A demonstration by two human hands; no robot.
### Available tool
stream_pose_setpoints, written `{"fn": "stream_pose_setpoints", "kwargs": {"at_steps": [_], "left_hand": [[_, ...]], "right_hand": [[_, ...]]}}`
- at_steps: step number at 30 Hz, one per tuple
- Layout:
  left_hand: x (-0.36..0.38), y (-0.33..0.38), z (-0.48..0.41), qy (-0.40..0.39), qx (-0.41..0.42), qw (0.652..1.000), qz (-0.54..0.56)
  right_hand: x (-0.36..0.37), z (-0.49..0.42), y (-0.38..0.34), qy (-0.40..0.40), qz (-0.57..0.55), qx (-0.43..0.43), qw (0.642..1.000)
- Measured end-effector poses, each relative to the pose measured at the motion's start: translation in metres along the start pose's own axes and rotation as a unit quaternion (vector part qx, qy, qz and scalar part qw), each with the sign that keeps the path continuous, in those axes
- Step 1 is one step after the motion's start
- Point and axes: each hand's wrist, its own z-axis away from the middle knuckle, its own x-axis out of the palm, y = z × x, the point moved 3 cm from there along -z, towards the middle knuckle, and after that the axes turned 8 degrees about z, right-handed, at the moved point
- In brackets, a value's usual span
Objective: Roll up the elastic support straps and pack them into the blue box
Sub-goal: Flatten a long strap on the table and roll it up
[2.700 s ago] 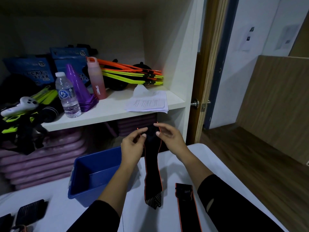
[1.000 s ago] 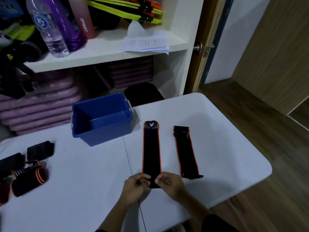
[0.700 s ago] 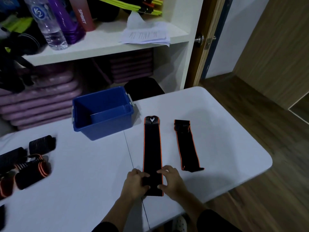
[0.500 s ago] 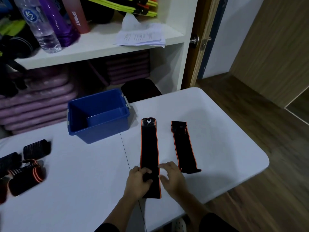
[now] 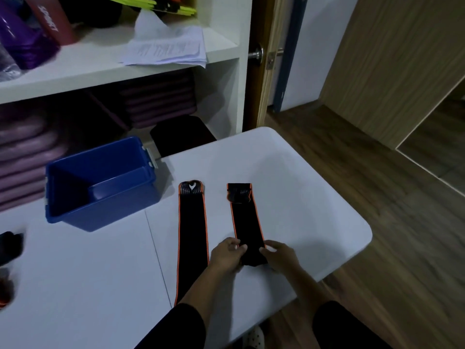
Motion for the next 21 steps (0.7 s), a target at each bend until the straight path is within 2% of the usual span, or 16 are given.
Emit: {"fn": "stream_pose_setpoints", "kwargs": {"at_steps": [6, 9, 13, 17, 21], "left_hand": [[0.007, -0.003, -0.008, 0.012, -0.048, 0.997, 0.057], [0.004, -0.003, -0.010, 0.042, -0.061, 0.994, 0.086], [-0.004, 0.010, -0.010, 0.016, -0.078, 0.975, 0.209], [-0.028, 0.037, -0.011, 0.010, -0.007, 0.980, 0.201], [-0.053, 0.073, -0.006, 0.008, 0.082, 0.971, 0.224]], "right_hand": [[-0.001, -0.004, -0.002, -0.009, -0.070, -0.014, 0.997], [0.000, -0.006, -0.007, -0.006, -0.078, -0.057, 0.995], [-0.008, -0.010, -0.024, 0.005, -0.081, -0.126, 0.989], [-0.025, -0.005, -0.059, -0.015, -0.227, -0.175, 0.958], [-0.050, 0.008, -0.102, -0.040, -0.270, -0.233, 0.934]]}}
